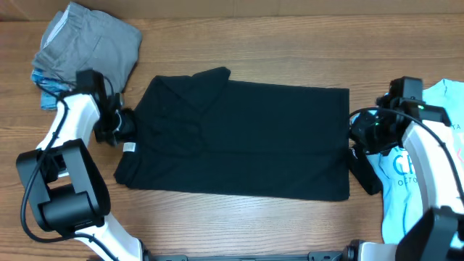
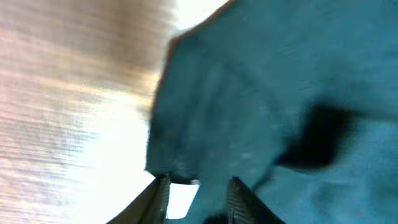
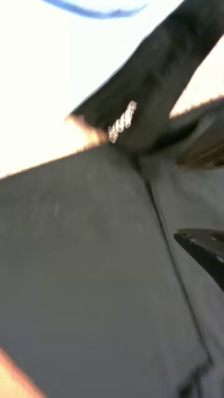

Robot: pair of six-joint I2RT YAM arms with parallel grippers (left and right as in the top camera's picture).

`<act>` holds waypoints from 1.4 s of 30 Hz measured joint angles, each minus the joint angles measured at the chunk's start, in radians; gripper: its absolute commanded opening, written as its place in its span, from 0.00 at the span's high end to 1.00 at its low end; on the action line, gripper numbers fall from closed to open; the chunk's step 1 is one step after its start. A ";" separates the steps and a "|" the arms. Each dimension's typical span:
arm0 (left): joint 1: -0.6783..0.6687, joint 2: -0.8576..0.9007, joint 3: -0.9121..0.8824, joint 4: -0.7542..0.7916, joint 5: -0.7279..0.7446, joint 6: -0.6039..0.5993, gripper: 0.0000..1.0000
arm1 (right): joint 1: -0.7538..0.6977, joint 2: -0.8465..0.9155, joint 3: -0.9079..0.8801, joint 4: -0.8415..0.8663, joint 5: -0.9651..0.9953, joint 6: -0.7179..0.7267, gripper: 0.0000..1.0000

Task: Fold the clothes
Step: 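Lift both held edges and pull them outward with both grippers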

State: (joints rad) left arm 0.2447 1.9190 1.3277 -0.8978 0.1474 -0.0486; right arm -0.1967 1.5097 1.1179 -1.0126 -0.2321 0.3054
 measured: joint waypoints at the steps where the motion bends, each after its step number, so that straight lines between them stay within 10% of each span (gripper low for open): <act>1: -0.003 -0.005 0.016 -0.009 0.010 0.011 0.58 | 0.000 -0.017 0.003 0.000 -0.023 -0.004 0.63; 14: -0.203 -0.051 0.036 -0.137 0.058 0.037 0.66 | 0.044 -0.104 0.006 -0.043 -0.271 -0.018 0.59; 28: -0.211 -0.473 0.038 -0.314 -0.090 -0.136 0.35 | 0.199 -0.104 0.006 -0.082 -0.303 -0.056 0.52; 42: -0.211 -0.447 -0.309 -0.183 -0.107 -0.201 0.21 | 0.204 -0.264 0.006 -0.189 -0.160 0.025 0.45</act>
State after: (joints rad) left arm 0.0341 1.4715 1.0183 -1.0809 0.0402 -0.2493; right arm 0.0074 1.2453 1.1240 -1.2018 -0.3920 0.3305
